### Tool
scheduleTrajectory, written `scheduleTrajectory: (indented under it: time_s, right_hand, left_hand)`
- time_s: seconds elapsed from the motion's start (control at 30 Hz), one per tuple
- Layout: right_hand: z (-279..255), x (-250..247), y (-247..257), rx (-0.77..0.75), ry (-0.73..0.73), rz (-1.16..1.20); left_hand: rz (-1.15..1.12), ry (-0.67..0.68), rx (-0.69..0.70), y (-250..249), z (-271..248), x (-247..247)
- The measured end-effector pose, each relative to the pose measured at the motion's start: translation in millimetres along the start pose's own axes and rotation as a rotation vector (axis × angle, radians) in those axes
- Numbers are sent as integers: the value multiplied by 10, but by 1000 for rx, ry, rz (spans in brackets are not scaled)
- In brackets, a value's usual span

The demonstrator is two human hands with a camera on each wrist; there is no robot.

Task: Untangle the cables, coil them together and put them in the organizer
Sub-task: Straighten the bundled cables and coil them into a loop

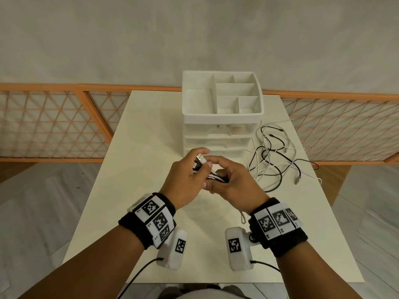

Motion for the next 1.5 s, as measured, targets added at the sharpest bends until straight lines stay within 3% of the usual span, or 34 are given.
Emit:
scheduleTrajectory:
  time_s: [0.27,0.43,0.57,0.7,0.8,0.87,0.97,1.07,1.17,1.23,1.27,1.33,1.37,1.47,1.5]
  right_hand:
    - [13,-2,-2,-87,-64,-27]
    - [16,-24,0,-143,-144,-103]
    - [22,27,24,-170,-137,-142]
    - [8,2,-28,-92,-106,-59]
    - [19,-56,-40,-122,-147,-74]
    - [32,-66,-24,-147,-175,-135]
    - [38,-95,-27,-102,-155,-255]
    - [55,-222,-128,-64,-89,-426]
    - [78,-363,-208,-45,-140,-438]
    - [83,-349,-205,-71,-123,-447]
    - [87,-317,-184,-89,-104,-463]
    - [100,-242,-120,-134,-77,-499]
    - [112,-209,-79,-163,-73,-513]
    - [172,-172,98,-275,-133,-539]
    - [180,-179,166,-326,-181,-532]
  left_hand:
    - [7,-91,-63,-42,-1,-18]
    - [-66,-62,-109,-95,-36,51]
    - [-62,-212,-137,-57,13,43]
    - [-1,-297,-207,13,73,20]
    - [-83,-165,-287,37,46,66]
    - [-62,-103,-255,15,18,97]
    - [44,-171,-150,-23,67,37]
    - [14,-209,-230,51,135,-84]
    - [149,93,-406,234,106,-91]
    - [429,218,-325,283,122,-141]
    - [495,160,-243,222,162,-191]
    - [374,29,-97,-56,182,-203]
    - [301,27,-49,-187,160,-138]
    - [402,219,66,-358,-29,193]
    - [440,215,66,-348,-57,233]
Point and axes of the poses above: each hand's wrist, its own z-axis towards the middle knuckle, its own x-axis out of the palm, y = z × x, the point moved 5 cm from there along z, towards the middle knuckle, and after that the axes turned 15 degrees about -y, right-handed, at the moved point
